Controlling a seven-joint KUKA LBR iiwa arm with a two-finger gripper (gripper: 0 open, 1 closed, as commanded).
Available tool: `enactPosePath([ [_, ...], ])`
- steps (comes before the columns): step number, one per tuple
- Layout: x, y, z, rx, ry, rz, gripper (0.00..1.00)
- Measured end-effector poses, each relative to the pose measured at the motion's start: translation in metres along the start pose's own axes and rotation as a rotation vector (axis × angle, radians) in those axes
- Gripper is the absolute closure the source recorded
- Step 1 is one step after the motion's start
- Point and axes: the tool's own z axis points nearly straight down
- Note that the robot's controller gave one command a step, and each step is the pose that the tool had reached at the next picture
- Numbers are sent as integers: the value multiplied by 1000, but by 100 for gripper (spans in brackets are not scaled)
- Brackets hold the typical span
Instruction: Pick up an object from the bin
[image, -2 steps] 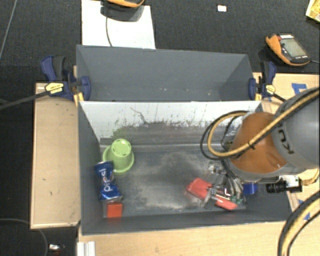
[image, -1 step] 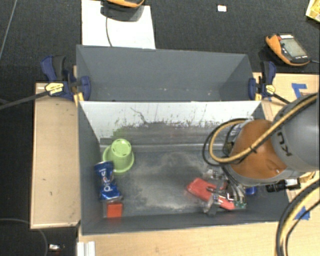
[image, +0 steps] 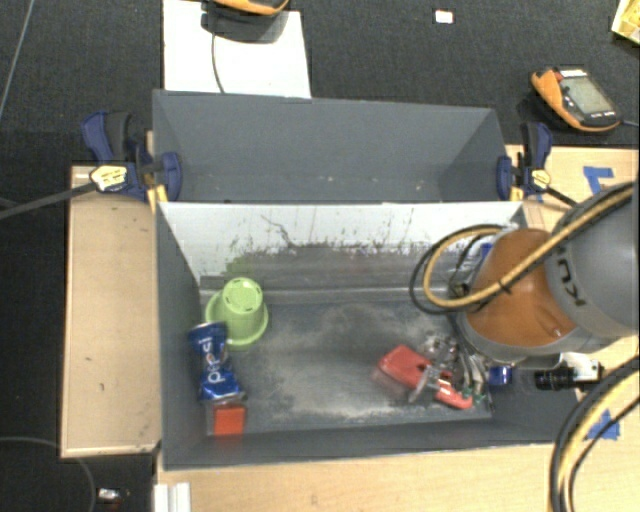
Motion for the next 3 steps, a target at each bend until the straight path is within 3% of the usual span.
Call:
enactPosePath([
  [2,3,-1,-20,3,10,-2,100],
  [3,2,-1,-73,3,10,-4,100],
])
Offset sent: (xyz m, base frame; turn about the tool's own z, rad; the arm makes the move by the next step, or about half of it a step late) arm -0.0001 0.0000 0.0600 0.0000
